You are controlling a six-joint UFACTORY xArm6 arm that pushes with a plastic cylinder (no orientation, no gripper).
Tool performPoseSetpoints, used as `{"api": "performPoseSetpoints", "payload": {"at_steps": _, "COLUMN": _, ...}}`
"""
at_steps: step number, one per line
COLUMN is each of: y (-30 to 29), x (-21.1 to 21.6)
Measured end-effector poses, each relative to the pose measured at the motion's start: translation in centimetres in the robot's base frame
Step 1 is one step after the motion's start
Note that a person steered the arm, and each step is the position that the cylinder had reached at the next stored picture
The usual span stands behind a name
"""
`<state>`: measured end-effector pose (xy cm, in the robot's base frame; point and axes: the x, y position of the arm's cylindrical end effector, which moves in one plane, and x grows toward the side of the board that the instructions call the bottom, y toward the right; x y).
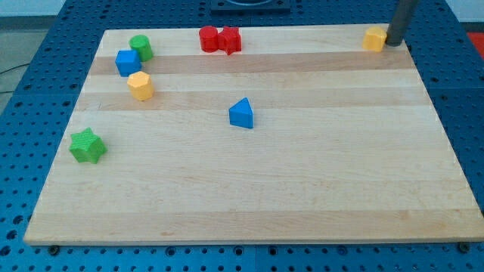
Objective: Move the blue triangle to the right of the yellow hexagon
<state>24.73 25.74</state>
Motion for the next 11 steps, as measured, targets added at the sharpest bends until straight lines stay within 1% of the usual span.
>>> {"api": "performPoseSetpoints", "payload": {"at_steps": 1, "y": -1.9, "x": 0.3}}
{"api": "performPoseSetpoints", "payload": {"at_steps": 2, "y": 0.7, "x": 2.2}}
{"api": "performPoseSetpoints", "payload": {"at_steps": 3, "y": 2.4, "x": 8.5}}
{"api": "performPoseSetpoints", "payload": {"at_steps": 4, "y": -2.0, "x": 15.7}}
{"api": "performPoseSetpoints", "payload": {"at_steps": 5, "y": -10.1, "x": 18.9}}
{"api": "performPoseSetpoints", "payload": {"at_steps": 6, "y": -16.2, "x": 18.5}}
{"api": "performPoseSetpoints", "payload": {"at_steps": 7, "y": -27.9, "x": 20.3}}
{"api": "performPoseSetpoints", "payload": {"at_steps": 8, "y": -30.6, "x": 18.3}}
{"api": "performPoseSetpoints", "payload": {"at_steps": 9, "y": -29.8, "x": 14.0}}
{"api": "performPoseSetpoints", "payload": {"at_steps": 10, "y": -31.0, "x": 11.5}}
{"api": "performPoseSetpoints", "payload": {"at_steps": 11, "y": -30.2, "x": 8.2}}
